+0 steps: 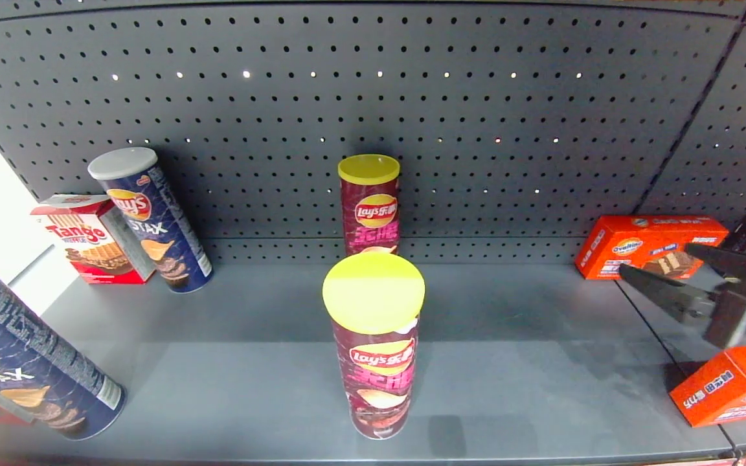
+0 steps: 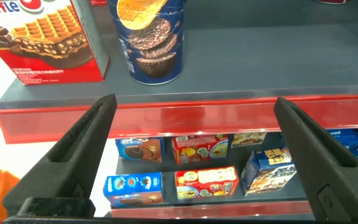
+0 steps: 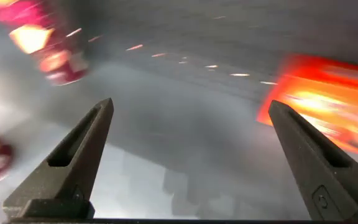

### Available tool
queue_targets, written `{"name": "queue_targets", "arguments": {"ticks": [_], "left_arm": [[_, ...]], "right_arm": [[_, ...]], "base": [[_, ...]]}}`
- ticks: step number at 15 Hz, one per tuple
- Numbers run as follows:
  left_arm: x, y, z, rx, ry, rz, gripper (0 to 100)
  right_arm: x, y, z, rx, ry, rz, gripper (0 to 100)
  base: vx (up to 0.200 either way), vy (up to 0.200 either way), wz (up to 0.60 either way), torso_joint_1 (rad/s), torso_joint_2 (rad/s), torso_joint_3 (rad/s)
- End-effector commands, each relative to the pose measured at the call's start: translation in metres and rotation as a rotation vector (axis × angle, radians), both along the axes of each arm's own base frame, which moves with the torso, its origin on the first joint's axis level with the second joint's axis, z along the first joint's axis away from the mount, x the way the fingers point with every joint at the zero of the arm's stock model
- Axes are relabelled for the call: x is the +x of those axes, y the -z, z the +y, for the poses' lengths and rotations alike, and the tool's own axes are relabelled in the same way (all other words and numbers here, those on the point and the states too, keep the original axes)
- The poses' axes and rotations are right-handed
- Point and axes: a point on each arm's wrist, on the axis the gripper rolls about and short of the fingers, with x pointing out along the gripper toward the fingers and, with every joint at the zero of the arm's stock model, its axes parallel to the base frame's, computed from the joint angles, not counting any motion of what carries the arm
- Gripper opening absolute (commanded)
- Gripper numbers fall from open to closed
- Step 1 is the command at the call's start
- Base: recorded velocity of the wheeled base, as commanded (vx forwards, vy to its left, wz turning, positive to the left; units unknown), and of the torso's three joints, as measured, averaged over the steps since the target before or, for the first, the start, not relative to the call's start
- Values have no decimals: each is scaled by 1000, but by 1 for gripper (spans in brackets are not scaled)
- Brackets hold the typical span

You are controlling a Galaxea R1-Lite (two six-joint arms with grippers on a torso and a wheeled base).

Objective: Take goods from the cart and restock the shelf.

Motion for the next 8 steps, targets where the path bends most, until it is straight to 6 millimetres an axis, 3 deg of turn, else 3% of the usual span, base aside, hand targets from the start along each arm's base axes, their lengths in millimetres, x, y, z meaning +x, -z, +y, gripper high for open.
{"name": "queue_targets", "arguments": {"ticks": [1, 4, 5, 7, 8], "left_arm": [[0, 0, 0, 0, 1, 2, 100], [0, 0, 0, 0, 3, 4, 100], [0, 0, 0, 0, 3, 2, 100], [0, 0, 0, 0, 3, 2, 100], [0, 0, 0, 0, 3, 4, 100]], "right_arm": [[-91, 34, -41, 32, 240, -157, 100], [-133, 71, -47, 33, 343, -157, 100], [-159, 92, -49, 27, 377, -130, 100], [-181, 124, -49, 33, 460, -96, 100], [-178, 133, -49, 65, 470, -68, 100]], "base": [[0, 0, 0, 0, 0, 0], [0, 0, 0, 0, 0, 0], [0, 0, 0, 0, 0, 0], [0, 0, 0, 0, 0, 0], [0, 0, 0, 0, 0, 0]]}}
